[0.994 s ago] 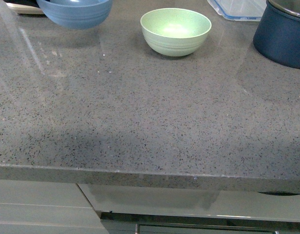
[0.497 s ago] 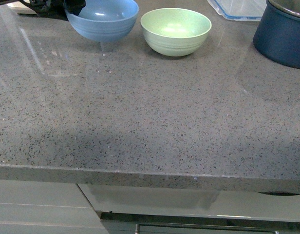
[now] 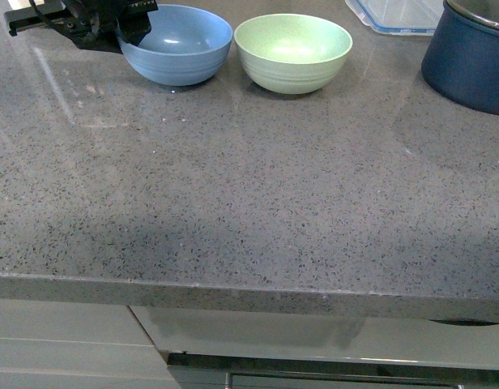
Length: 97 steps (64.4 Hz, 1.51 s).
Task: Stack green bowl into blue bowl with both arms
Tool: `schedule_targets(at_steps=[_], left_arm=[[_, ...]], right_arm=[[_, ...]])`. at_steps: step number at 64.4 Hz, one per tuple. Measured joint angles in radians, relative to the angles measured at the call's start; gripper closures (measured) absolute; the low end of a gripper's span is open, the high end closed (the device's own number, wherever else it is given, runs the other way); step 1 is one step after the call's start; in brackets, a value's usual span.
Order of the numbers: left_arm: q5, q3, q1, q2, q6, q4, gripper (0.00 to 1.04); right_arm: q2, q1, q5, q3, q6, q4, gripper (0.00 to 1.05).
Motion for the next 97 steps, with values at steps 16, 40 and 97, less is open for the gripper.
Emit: schedule_targets(at_steps=[16,40,97], left_arm=[[0.007,0.024,-0.003,0.020,-0.019,0.006,0.90],[-0.006,0.019,-0.008,-0.031,-0.018,0.040,0.25],[-0.253,-0.908,-0.030,-0.937,0.187,-0.010,0.07]], right_arm=[[0.000,0.000,0.000,0.000,0.000,0.000,0.10],[0.000,0.000,0.000,0.000,0.000,0.000,0.10],[0.000,0.000,-0.001,0.000,0.000,0.000,0.10]])
